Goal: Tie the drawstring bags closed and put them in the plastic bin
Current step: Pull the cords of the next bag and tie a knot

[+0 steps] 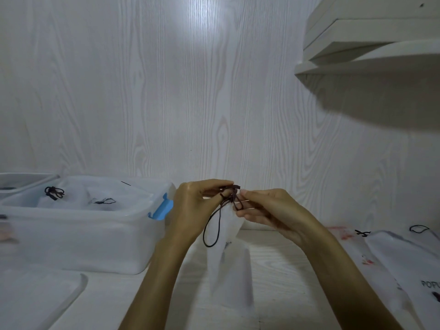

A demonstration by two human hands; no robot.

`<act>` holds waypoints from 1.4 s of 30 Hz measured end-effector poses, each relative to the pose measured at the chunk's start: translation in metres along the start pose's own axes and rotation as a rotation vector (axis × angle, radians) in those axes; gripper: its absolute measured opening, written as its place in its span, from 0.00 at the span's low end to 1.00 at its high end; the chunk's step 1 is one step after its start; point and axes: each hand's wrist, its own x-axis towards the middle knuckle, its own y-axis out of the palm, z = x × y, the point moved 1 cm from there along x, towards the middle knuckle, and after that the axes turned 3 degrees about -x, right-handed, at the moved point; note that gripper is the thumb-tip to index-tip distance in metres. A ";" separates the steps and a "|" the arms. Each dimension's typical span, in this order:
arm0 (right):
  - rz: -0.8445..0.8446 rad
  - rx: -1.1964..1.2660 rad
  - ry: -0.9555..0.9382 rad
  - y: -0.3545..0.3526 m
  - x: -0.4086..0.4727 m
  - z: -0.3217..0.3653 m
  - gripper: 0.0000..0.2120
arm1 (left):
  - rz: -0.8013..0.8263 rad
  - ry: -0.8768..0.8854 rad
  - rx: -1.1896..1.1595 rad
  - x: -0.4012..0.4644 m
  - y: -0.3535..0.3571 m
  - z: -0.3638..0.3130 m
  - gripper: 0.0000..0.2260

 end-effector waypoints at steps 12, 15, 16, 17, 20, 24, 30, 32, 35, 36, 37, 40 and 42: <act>0.028 0.013 -0.023 -0.005 0.004 -0.009 0.06 | 0.040 0.006 0.003 0.002 0.002 0.004 0.12; -0.091 -0.185 -0.157 -0.004 0.005 -0.008 0.06 | 0.039 -0.073 0.003 0.004 -0.004 0.007 0.09; -0.137 -0.281 -0.205 -0.004 0.005 -0.007 0.05 | 0.040 -0.095 -0.003 0.004 -0.007 0.007 0.09; -0.183 -0.375 -0.251 -0.005 0.005 -0.006 0.05 | 0.032 -0.120 -0.018 0.004 -0.010 0.007 0.09; -0.275 -0.549 -0.359 -0.010 0.005 -0.003 0.05 | -0.005 -0.205 -0.081 0.006 -0.022 0.009 0.07; -0.319 -0.690 -0.423 -0.013 0.010 -0.004 0.03 | 0.023 -0.204 -0.009 0.007 -0.026 0.006 0.07; -0.527 -1.150 -0.596 -0.013 0.011 -0.007 0.04 | 0.021 -0.233 0.037 0.007 -0.022 0.005 0.04; -0.636 -1.318 -0.692 -0.011 0.013 -0.011 0.03 | 0.015 -0.259 0.031 0.006 -0.022 0.006 0.03; -0.765 -1.397 -0.708 -0.009 0.017 -0.018 0.12 | 0.010 -0.299 0.030 0.006 -0.021 0.008 0.03; -0.773 -1.420 -0.680 -0.008 0.018 -0.018 0.12 | 0.013 -0.322 0.031 0.007 -0.020 0.008 0.03; -0.749 -1.428 -0.635 -0.007 0.017 -0.019 0.11 | 0.030 -0.360 0.020 0.008 -0.021 0.009 0.02; -0.476 -1.203 -0.407 -0.013 0.018 -0.016 0.03 | 0.182 -0.619 -0.156 0.008 -0.028 0.007 0.03; -0.306 -0.970 -0.260 -0.019 0.023 -0.017 0.04 | 0.317 -0.789 -0.230 0.005 -0.030 0.006 0.07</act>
